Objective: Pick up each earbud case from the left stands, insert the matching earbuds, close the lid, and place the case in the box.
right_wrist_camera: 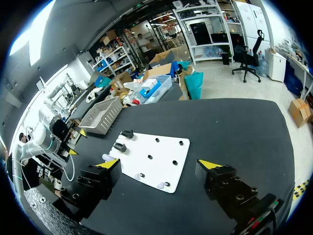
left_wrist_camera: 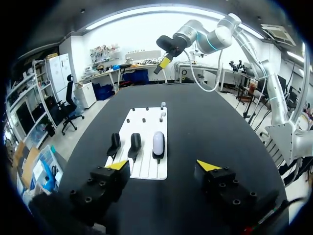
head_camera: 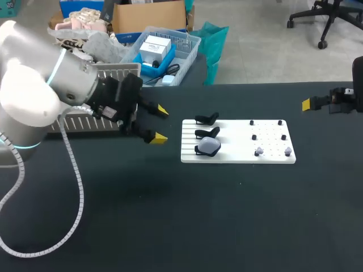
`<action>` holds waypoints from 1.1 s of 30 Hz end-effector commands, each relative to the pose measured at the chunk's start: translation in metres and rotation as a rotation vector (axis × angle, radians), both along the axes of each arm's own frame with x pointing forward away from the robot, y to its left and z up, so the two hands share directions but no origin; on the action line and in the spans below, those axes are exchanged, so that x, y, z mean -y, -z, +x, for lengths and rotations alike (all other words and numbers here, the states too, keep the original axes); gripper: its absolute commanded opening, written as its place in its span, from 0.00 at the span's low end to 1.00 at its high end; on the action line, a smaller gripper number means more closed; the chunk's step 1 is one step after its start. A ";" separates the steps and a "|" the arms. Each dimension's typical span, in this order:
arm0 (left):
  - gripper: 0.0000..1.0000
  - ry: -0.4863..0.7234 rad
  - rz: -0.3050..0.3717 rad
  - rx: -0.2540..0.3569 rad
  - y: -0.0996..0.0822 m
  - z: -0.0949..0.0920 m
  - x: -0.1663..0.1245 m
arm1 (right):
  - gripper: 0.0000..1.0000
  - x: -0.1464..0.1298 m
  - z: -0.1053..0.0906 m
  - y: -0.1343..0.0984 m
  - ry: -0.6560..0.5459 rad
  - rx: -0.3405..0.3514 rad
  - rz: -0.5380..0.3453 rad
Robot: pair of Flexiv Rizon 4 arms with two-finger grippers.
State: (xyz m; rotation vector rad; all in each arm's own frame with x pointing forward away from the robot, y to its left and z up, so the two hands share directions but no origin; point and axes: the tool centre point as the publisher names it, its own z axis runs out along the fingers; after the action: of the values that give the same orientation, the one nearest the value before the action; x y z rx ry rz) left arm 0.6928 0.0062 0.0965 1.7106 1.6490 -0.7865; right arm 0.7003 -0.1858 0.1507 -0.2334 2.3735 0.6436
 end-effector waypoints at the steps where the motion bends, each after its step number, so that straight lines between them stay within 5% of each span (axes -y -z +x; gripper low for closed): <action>1: 0.76 0.015 -0.002 -0.014 0.010 0.010 0.013 | 1.00 0.000 0.001 0.001 -0.002 0.001 0.002; 4: 0.61 -0.012 -0.006 -0.005 0.018 0.012 0.017 | 1.00 0.000 0.001 0.001 -0.002 0.001 0.002; 7: 0.76 -0.022 -0.008 -0.004 0.023 0.013 0.018 | 1.00 0.000 0.001 0.001 -0.002 0.001 0.002; 9: 0.56 -0.044 -0.013 0.000 0.027 0.013 0.020 | 1.00 0.000 0.001 0.001 -0.002 0.001 0.002; 13: 0.53 -0.073 -0.024 -0.008 0.030 0.015 0.023 | 1.00 0.000 0.001 0.001 -0.002 0.001 0.002; 20: 0.67 -0.100 -0.027 -0.016 0.040 0.014 0.032 | 1.00 0.000 0.001 0.001 -0.002 0.001 0.002; 33: 0.59 -0.079 -0.037 -0.044 0.050 0.008 0.055 | 1.00 0.000 0.001 0.001 -0.002 0.001 0.002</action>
State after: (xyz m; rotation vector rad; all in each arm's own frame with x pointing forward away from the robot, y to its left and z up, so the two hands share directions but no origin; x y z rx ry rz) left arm 0.6989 -0.0458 0.0484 1.5991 1.7109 -0.8133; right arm 0.7003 -0.1858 0.1506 -0.2334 2.3735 0.6435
